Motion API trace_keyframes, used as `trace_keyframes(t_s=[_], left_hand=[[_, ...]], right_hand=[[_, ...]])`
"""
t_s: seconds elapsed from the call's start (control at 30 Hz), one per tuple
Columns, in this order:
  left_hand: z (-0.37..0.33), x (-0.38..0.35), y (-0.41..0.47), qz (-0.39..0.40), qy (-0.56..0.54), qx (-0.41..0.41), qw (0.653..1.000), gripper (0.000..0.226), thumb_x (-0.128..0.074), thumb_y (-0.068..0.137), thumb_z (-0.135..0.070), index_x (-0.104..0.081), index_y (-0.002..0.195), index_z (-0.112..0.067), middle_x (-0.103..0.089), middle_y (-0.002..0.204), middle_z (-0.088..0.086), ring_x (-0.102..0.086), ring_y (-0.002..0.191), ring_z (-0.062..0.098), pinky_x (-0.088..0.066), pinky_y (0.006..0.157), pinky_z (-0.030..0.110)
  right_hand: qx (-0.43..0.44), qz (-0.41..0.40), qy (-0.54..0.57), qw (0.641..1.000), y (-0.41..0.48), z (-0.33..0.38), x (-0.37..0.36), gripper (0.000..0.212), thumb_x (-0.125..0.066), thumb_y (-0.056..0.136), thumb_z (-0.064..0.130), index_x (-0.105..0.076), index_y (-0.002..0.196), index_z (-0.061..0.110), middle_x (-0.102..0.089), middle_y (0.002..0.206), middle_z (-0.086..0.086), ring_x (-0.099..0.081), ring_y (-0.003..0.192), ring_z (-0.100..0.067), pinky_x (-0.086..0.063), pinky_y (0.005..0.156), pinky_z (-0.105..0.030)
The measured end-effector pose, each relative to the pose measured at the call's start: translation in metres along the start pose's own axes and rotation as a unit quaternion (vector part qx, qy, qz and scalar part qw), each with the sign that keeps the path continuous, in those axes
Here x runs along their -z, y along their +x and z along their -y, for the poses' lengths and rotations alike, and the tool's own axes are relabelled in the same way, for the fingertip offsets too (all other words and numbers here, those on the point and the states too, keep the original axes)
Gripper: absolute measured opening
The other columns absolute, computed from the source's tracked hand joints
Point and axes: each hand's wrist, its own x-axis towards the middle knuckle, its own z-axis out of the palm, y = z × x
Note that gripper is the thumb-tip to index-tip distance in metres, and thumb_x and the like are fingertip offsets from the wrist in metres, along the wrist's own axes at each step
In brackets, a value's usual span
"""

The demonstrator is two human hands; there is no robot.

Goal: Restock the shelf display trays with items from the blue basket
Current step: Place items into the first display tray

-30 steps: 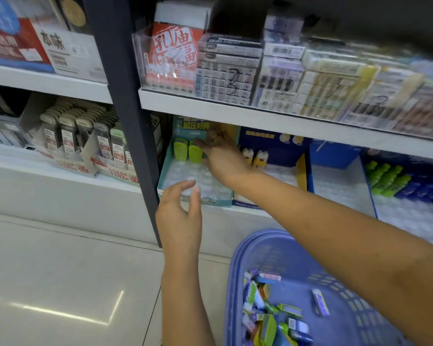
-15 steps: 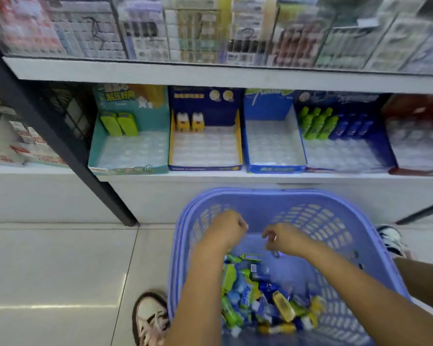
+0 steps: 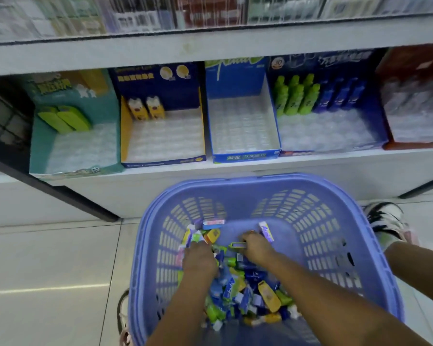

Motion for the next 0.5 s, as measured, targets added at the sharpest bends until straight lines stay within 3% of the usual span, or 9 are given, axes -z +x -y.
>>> trace_keyframes(t_s=[0.1,0.2,0.27,0.33,0.4,0.5], left_hand=[[0.002,-0.001,0.006,-0.002,-0.023,0.02,1.0,0.042,-0.061,0.089,-0.018,-0.044,0.126,-0.01,-0.05,0.132,0.009,-0.051,0.123,0.025,-0.043,0.096,0.032],[0.002,0.002,0.004,-0.015,-0.032,0.01,0.999,0.032,-0.061,0.089,-0.02,-0.051,0.118,-0.01,-0.057,0.125,0.009,-0.056,0.116,0.024,-0.046,0.089,0.032],[0.003,0.012,0.0,-0.004,-0.056,0.005,0.998,0.031,-0.064,0.087,-0.024,-0.054,0.113,-0.008,-0.06,0.118,0.01,-0.059,0.108,0.025,-0.048,0.083,0.033],[0.008,0.034,-0.005,0.027,-0.094,-0.009,0.995,0.037,-0.065,0.084,-0.029,-0.057,0.111,-0.005,-0.061,0.107,0.01,-0.061,0.096,0.024,-0.049,0.075,0.034],[0.018,0.063,-0.014,0.059,-0.216,-0.05,0.973,0.035,-0.065,0.081,-0.03,-0.061,0.103,-0.003,-0.056,0.083,0.01,-0.056,0.071,0.021,-0.045,0.063,0.03],[0.03,0.111,-0.038,0.098,-0.437,-0.126,0.885,0.018,-0.059,0.082,-0.019,-0.063,0.097,-0.009,-0.054,0.079,0.012,-0.051,0.066,0.018,-0.046,0.062,0.026]], right_hand=[[-0.056,0.036,0.179,0.982,-0.006,0.005,0.019,0.034,-0.052,0.096,0.029,-0.038,0.066,0.019,-0.045,0.068,-0.005,-0.047,0.062,-0.018,-0.039,0.058,-0.028],[-0.086,0.08,0.405,0.907,-0.02,0.015,0.049,0.016,-0.051,0.097,0.017,-0.05,0.081,0.012,-0.053,0.07,-0.006,-0.051,0.061,-0.019,-0.041,0.055,-0.027],[-0.066,0.124,0.489,0.861,-0.033,0.024,0.074,0.01,-0.052,0.096,0.017,-0.055,0.095,0.007,-0.062,0.071,-0.003,-0.05,0.06,-0.016,-0.041,0.051,-0.02],[-0.022,0.179,0.483,0.857,-0.048,0.037,0.1,0.009,-0.052,0.096,0.016,-0.057,0.092,0.01,-0.062,0.059,0.007,-0.049,0.05,-0.006,-0.04,0.045,-0.014],[0.024,0.198,0.439,0.876,-0.061,0.06,0.125,0.006,-0.052,0.095,0.012,-0.058,0.093,0.011,-0.057,0.055,0.011,-0.047,0.046,-0.003,-0.038,0.043,-0.011],[0.079,0.121,0.404,0.903,-0.074,0.092,0.156,0.012,-0.061,0.087,0.002,-0.058,0.093,0.012,-0.057,0.072,-0.003,-0.048,0.05,-0.007,-0.04,0.047,-0.013]])
